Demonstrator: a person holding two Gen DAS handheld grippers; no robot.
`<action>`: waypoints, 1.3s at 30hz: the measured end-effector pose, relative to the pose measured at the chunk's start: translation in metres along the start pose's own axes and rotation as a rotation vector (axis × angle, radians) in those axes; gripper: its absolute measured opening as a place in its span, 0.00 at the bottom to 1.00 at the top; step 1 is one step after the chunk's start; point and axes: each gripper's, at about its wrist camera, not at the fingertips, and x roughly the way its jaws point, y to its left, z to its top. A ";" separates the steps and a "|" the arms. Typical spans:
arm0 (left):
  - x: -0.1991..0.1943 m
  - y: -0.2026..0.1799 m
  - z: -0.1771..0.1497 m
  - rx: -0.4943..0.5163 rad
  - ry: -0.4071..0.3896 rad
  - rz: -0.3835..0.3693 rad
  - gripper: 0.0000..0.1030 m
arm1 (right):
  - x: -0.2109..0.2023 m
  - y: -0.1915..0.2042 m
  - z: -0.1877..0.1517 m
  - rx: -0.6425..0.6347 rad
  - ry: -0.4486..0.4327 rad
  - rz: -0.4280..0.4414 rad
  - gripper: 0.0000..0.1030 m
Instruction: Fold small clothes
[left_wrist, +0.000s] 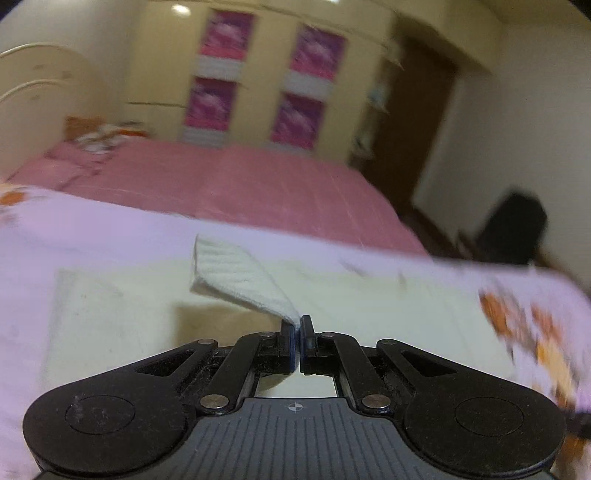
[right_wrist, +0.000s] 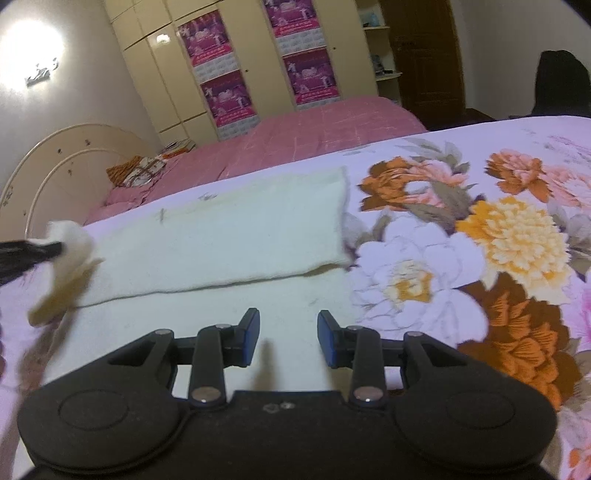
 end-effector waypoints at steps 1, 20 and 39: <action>0.010 -0.013 -0.002 0.032 0.031 0.002 0.02 | -0.001 -0.004 0.001 0.008 -0.003 -0.007 0.34; -0.063 0.032 -0.050 0.000 -0.034 0.259 0.73 | 0.066 0.038 0.040 0.112 0.013 0.235 0.38; -0.048 0.054 -0.062 0.010 0.020 0.290 0.73 | 0.076 0.080 0.074 -0.024 -0.050 0.263 0.06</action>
